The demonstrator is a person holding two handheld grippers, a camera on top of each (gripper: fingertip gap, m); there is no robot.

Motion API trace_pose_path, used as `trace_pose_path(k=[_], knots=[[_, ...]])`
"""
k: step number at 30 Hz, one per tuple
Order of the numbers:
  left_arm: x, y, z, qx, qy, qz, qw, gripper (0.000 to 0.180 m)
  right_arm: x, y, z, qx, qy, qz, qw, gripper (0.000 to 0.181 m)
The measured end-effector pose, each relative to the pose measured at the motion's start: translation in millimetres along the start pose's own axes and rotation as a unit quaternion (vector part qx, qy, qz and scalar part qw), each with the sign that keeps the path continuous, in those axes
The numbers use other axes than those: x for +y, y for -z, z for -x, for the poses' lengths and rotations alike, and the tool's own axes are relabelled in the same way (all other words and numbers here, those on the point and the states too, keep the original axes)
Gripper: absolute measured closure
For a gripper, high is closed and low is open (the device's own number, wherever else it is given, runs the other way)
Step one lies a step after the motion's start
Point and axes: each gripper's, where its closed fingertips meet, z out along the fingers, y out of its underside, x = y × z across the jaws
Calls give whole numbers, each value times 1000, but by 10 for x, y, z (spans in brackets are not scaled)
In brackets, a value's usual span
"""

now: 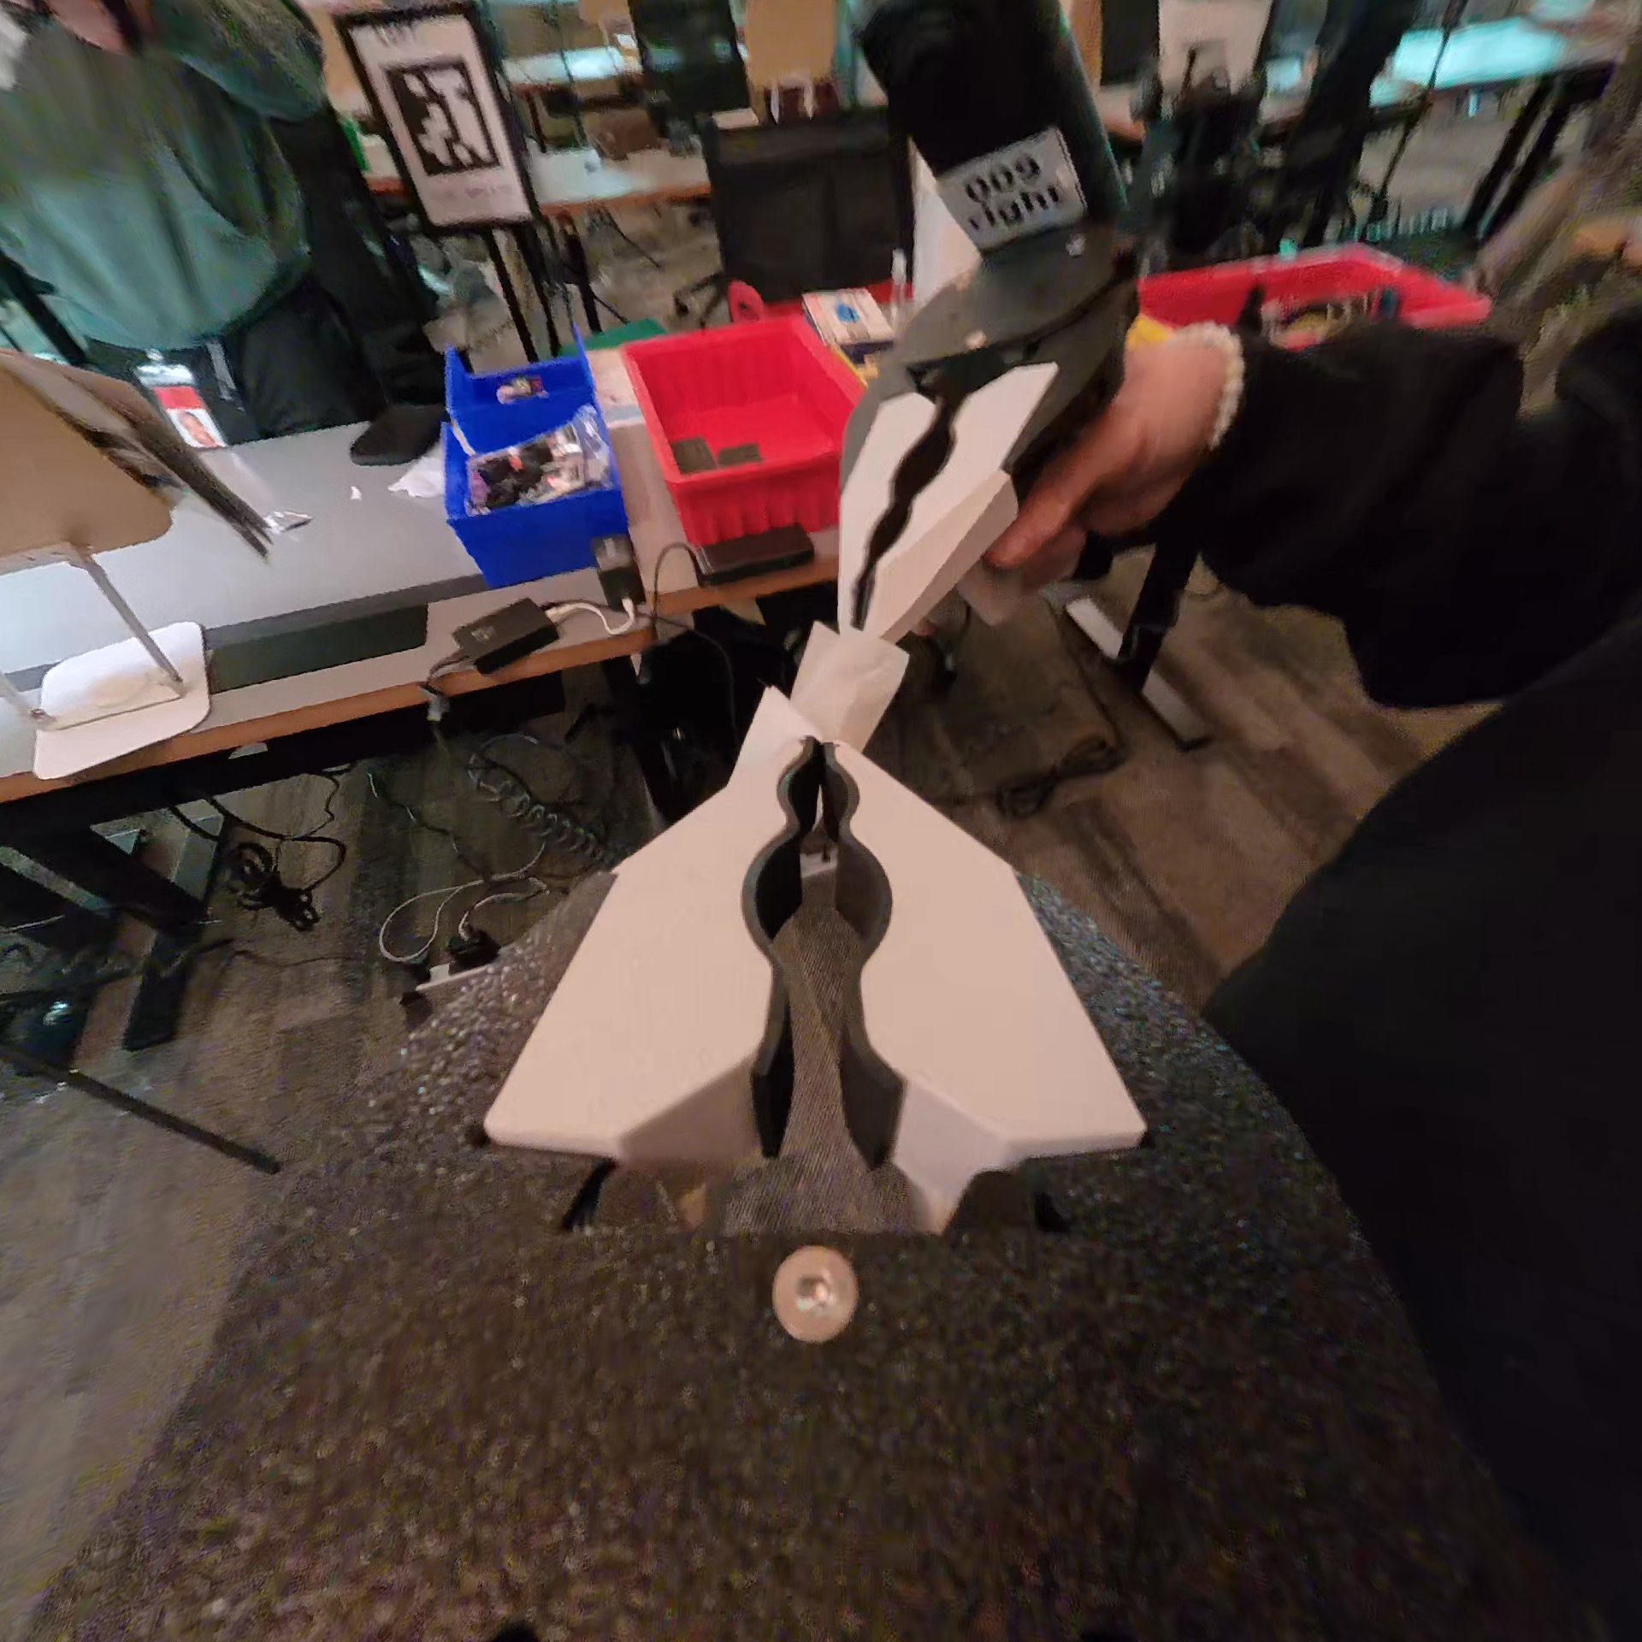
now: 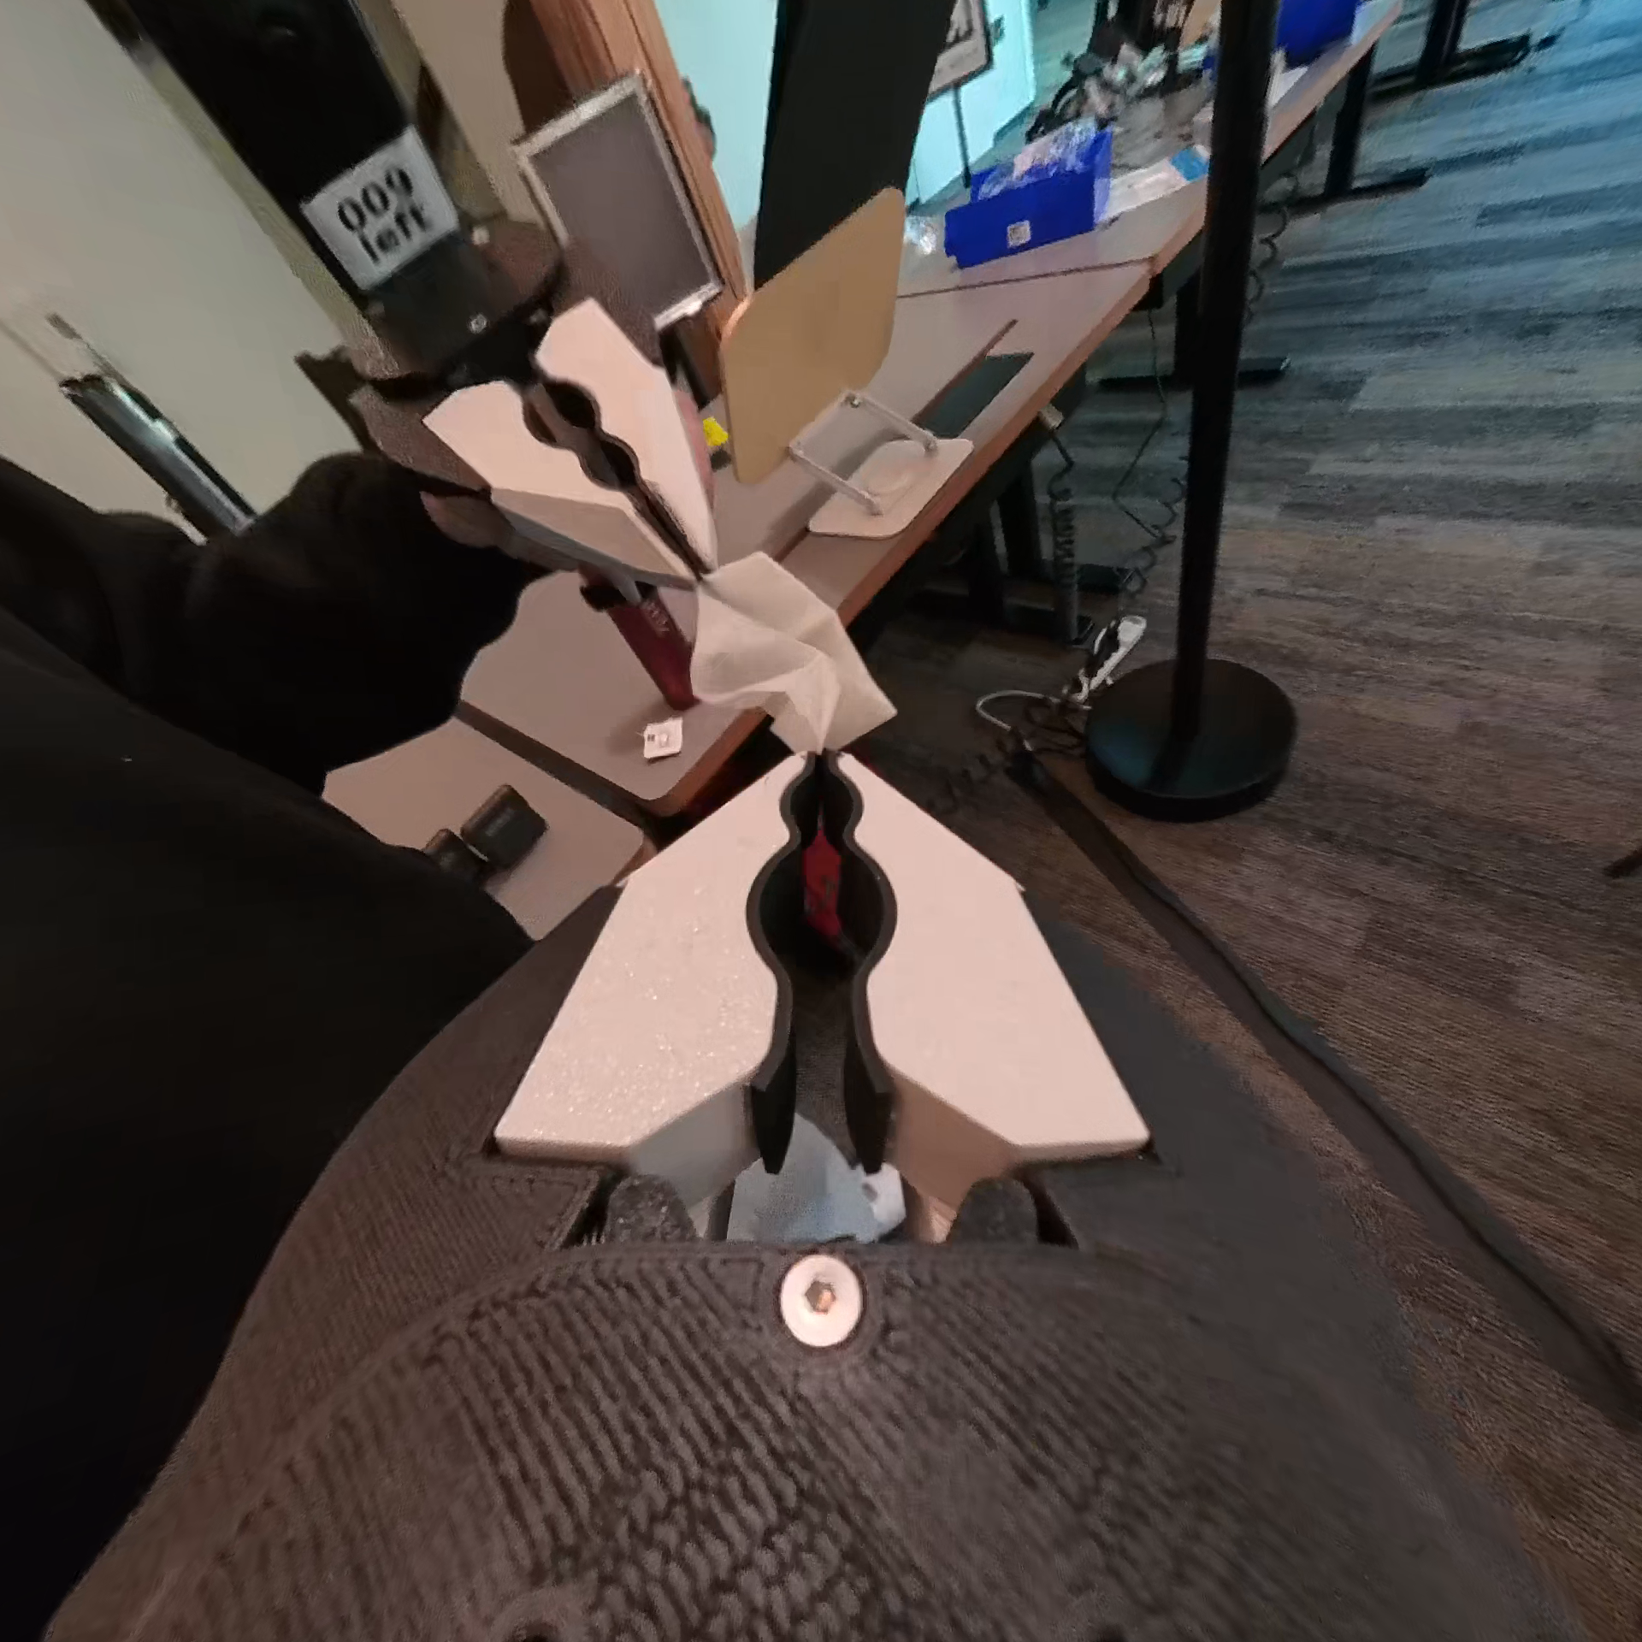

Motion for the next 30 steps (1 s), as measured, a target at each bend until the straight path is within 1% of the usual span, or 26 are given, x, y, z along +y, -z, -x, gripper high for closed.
trace_pose_path(k=[4, 7, 9, 11, 14, 17, 18, 20, 21, 24, 27, 30], knots=[[-125, 82, 211, -36, 79, -79, 993, 180, -265, 97, 52, -35, -36, -83, 995, 181], [-97, 130, 326, -42, 146, -123, 981, 180, -327, 126, 39, -44, -45, -102, 993, 181], [46, 116, 410, -53, 190, -120, 973, 180, -317, 103, 55, -53, -48, -93, 993, 181], [264, 81, 473, -63, 224, -93, 968, 180, -283, 72, 68, -61, -50, -81, 994, 181], [417, 74, 424, -48, 236, -80, 967, 180, -255, 55, 56, -60, -53, -75, 994, 181], [475, 119, 413, -76, 193, -55, 977, 177, -233, 28, 79, -64, -54, -68, 994, 181], [494, 144, 437, -97, 169, -37, 980, 173, -232, 18, 87, -64, -55, -66, 994, 181], [482, 212, 505, -143, 124, -4, 982, 154, -231, 3, 117, -71, -56, -64, 994, 181], [405, 230, 484, -149, 103, -1, 984, 151, -233, -4, 128, -73, -57, -63, 994, 181], [53, 161, 203, -110, 19, -13, 994, 152, -193, -34, 172, -81, -55, -47, 994, 181], [-1, 1, 3, -83, -91, 43, 991, 152, -126, -65, 261, -100, -52, -24, 993, 181], [-8, -94, -48, -62, -148, 76, 984, 151, -59, -88, 343, -116, -48, -5, 992, 181]])
